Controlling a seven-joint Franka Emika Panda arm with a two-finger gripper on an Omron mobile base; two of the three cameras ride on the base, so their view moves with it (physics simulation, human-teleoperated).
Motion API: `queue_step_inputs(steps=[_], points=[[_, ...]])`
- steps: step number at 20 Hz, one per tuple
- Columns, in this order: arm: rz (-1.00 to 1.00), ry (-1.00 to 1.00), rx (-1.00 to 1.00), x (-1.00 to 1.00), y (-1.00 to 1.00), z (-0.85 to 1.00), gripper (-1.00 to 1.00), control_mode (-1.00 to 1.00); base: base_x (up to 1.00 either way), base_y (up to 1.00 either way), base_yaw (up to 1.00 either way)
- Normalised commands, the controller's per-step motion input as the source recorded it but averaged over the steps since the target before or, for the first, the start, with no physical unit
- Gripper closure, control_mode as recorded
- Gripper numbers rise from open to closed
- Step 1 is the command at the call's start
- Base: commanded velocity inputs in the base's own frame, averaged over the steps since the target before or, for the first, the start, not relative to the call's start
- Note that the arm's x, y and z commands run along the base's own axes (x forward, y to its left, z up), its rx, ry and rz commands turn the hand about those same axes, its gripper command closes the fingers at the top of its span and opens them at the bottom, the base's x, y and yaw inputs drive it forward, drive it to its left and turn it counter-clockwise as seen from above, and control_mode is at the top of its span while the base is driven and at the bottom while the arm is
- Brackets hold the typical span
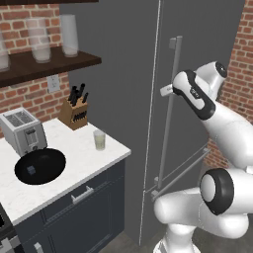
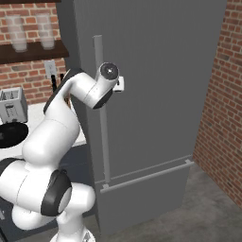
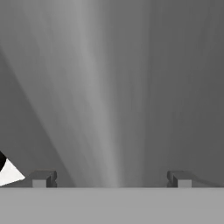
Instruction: Grab a lemon wedge from the fridge and one ice cube from the ice bowl, and put them in the glass of lemonade.
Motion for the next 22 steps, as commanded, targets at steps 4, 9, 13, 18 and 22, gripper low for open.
queue_step_inputs(steps=[4,9,13,18,22], points=[[0.00,0.00,0.02,0.25,0.00,-0.16,-1.00,-1.00,0.00,0.00,0.00],[0.00,0.00,0.02,0.00,0.00,-0.13,-1.00,-1.00,0.00,0.00,0.00],[0.00,0.01,0.00,0.04,0.02,0.00,1.00,-1.00,0.00,0.00,0.00],[0.00,0.00,0.00,0.00,0.00,0.00,1.00,-1.00,0.00,0.00,0.00],[-0.01,-0.03,-0.01,0.01,-0.02,-0.02,1.00,-1.00,0.00,0.00,0.00]])
